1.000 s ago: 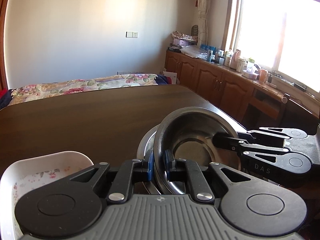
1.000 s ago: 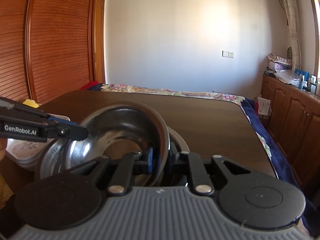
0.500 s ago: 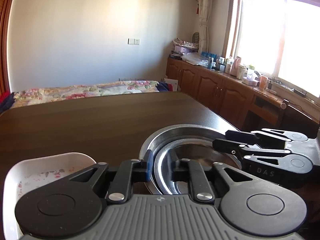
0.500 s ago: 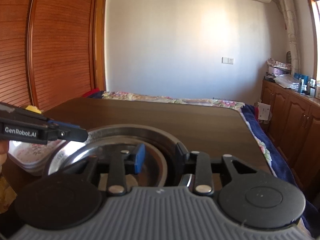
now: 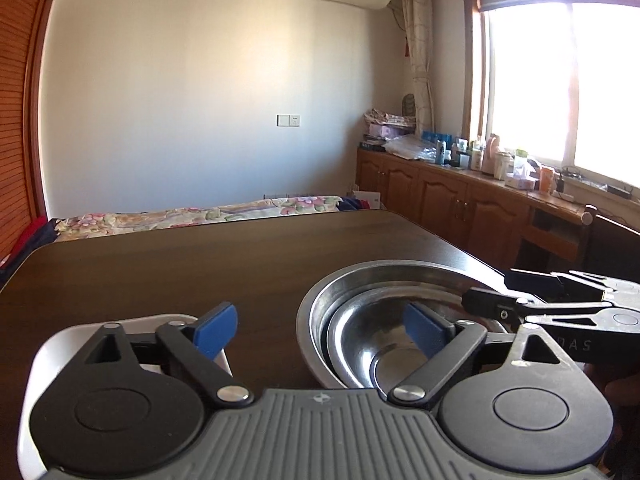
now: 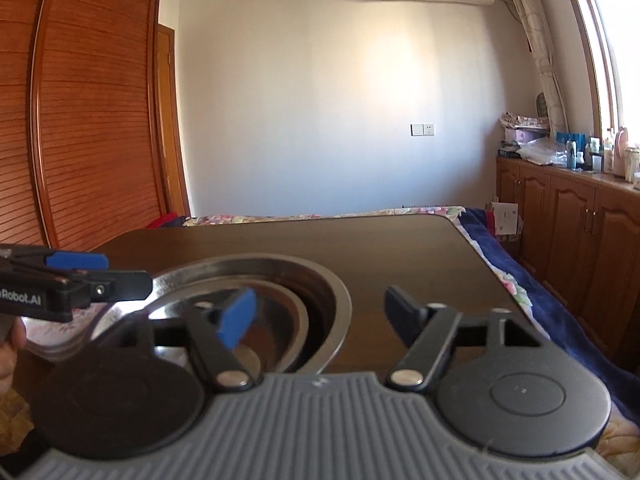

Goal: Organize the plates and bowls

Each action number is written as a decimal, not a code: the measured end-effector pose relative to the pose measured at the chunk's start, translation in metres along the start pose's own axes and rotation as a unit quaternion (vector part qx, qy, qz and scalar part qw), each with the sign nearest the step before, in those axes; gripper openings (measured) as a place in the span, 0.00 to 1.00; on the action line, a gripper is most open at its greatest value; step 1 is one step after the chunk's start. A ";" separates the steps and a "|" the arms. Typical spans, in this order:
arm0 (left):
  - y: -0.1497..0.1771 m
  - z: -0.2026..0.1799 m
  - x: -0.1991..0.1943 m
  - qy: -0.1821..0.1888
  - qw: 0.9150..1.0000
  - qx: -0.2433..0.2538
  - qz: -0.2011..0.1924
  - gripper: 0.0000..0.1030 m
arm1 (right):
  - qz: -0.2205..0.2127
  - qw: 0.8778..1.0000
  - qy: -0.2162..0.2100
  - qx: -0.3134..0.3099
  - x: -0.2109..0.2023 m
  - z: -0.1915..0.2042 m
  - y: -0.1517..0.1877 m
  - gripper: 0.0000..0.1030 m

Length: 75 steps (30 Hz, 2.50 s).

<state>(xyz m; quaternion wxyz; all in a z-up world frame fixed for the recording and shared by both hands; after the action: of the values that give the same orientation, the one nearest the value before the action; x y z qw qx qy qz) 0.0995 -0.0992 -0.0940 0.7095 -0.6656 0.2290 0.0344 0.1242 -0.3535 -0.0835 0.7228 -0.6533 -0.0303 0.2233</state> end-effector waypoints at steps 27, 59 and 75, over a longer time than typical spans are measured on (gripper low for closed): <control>0.021 -0.012 0.010 0.016 1.000 -0.016 0.022 0.81 | -0.010 0.999 -0.023 0.036 0.002 -0.005 0.011 0.82; 0.020 -0.012 0.012 0.009 0.999 -0.027 0.039 0.29 | -0.008 0.997 -0.048 0.066 0.012 -0.007 0.010 0.28; -0.024 0.008 -0.015 0.013 0.999 -0.038 0.011 0.29 | -0.027 0.997 -0.058 0.044 0.007 0.013 -0.030 0.28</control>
<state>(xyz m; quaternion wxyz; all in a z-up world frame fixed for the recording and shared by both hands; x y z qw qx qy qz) 0.0967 -0.0905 -0.0665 0.6802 -0.6901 0.2437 0.0421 0.1350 -0.3404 -0.0552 0.7536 -0.6057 -0.0803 0.2423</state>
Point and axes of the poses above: each gripper's, at about its wrist camera, not at the fingertips, and x roughly the way its jaws point, z to its left, y to its underside, the point moved 8 cm from there along x, roughly the way its jaws point, and after that the axes turned 9 degrees about -y, right-handed, at the moved point
